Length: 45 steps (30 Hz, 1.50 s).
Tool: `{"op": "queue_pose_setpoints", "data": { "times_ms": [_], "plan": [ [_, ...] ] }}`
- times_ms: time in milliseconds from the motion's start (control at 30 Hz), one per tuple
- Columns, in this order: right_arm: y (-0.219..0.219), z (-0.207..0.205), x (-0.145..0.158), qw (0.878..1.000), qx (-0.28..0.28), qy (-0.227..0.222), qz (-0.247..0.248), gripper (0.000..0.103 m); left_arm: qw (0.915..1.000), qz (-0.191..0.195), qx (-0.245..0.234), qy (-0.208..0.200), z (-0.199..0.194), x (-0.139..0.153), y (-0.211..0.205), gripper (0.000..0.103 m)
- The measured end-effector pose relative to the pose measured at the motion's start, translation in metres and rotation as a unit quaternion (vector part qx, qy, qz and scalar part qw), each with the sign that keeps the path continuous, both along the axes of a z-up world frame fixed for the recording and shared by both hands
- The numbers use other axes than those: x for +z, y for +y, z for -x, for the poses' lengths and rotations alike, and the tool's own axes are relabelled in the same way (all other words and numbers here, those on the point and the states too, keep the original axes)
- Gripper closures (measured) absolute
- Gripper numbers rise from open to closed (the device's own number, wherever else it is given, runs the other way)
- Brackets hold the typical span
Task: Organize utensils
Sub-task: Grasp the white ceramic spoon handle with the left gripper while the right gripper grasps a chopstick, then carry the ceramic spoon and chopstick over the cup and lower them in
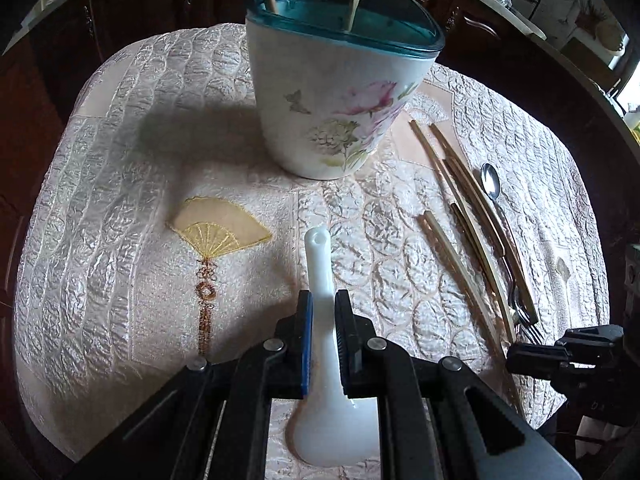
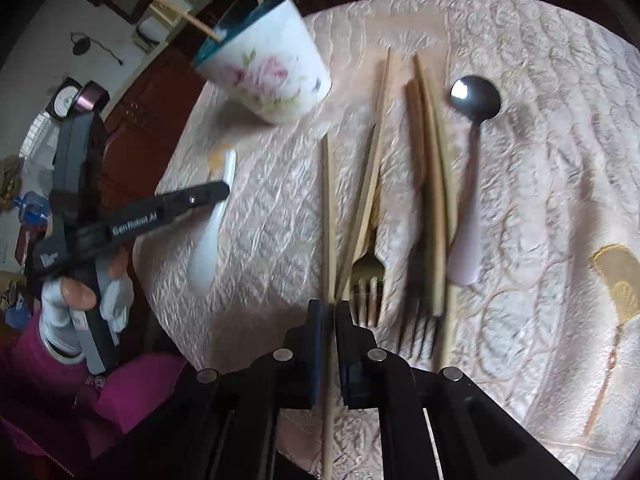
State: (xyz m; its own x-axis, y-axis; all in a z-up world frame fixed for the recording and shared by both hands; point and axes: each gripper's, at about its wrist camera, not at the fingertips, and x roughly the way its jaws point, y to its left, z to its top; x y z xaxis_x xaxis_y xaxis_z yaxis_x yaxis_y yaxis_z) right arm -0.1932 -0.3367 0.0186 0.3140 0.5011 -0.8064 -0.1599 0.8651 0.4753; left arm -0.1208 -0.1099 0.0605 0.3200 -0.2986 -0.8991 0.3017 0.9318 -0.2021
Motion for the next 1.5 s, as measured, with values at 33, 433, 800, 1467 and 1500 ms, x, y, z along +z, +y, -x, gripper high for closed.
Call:
{"op": "queue_pose_setpoints", "data": {
  "times_ms": [33, 433, 800, 1467, 1500],
  "plan": [
    [0.002, -0.003, 0.005, 1.000, -0.003, -0.010, 0.002, 0.091, 1.0000, -0.001, -0.001, -0.001, 0.001, 0.001, 0.002, 0.092],
    [0.043, -0.089, 0.014, 0.992, 0.007, -0.060, 0.113, 0.090, 0.9999, -0.008, 0.012, -0.007, -0.025, 0.001, 0.002, 0.058],
    [0.041, -0.115, -0.008, 0.996, 0.007, -0.041, 0.082, 0.095, 0.9999, -0.007, -0.009, 0.007, -0.037, -0.013, -0.009, 0.090],
    [0.009, -0.057, 0.145, 0.981, -0.013, -0.189, -0.046, 0.096, 0.9937, 0.055, -0.006, -0.098, -0.001, 0.128, 0.045, 0.094],
    [0.008, -0.057, 0.152, 0.979, -0.014, -0.197, -0.049, 0.096, 0.9930, 0.057, -0.006, -0.103, 0.000, 0.135, 0.046, 0.096]
  ]
}}
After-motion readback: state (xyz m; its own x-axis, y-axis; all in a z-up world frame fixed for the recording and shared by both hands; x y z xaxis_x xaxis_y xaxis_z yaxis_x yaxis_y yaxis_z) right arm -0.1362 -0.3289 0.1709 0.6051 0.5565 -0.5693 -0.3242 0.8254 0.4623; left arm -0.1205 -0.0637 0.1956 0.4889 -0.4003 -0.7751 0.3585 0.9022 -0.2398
